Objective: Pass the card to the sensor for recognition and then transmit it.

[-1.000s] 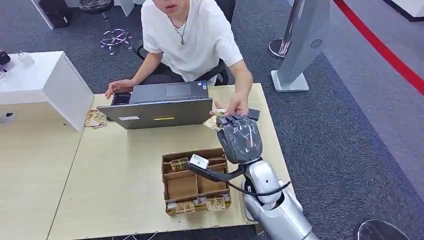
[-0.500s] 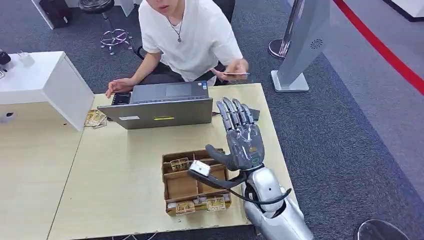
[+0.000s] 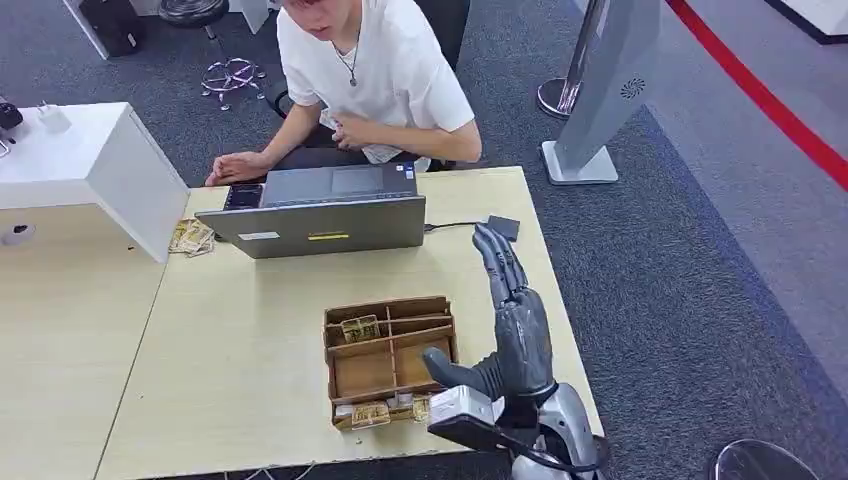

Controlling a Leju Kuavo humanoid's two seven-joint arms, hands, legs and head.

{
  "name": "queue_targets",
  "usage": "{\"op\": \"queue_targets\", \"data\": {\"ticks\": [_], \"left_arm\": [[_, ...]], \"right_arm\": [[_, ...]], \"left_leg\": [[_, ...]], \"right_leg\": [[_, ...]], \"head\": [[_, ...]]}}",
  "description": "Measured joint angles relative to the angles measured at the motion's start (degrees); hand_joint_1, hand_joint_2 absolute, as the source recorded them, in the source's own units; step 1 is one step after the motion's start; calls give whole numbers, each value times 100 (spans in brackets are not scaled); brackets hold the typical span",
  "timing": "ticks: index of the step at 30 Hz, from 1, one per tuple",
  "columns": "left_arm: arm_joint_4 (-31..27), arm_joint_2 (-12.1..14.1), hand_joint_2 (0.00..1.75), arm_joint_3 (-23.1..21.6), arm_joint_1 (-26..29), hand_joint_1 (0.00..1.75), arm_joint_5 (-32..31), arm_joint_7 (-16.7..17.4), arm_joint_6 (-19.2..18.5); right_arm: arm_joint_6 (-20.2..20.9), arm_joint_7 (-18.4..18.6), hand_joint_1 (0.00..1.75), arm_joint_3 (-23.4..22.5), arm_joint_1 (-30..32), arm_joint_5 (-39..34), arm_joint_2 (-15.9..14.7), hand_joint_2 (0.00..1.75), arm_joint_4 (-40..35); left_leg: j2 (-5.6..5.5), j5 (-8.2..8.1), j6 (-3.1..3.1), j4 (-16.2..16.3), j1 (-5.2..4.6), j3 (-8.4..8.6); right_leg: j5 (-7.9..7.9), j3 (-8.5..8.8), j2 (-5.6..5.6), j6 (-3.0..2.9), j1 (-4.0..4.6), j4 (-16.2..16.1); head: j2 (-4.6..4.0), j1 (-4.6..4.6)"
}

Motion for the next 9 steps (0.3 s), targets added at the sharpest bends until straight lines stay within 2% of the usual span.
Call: {"op": "queue_targets", "data": {"ticks": [4,9], "left_arm": [[0,2,0,76,3,0,-28,-13,35],[0,22,0,153,4,0,-61,-15,50]], "right_arm": [[543,-550,0,-124,315,-920,0,0,-177],[1207,-979,0,-245,598,-1845,0,0,-288]], "left_leg": [[0,0,0,0,0,0],[0,0,0,-1,0,0]], "right_leg": [[0,0,0,0,0,0],[0,0,0,0,0,0]], "head": [[0,0],[0,0]]}}
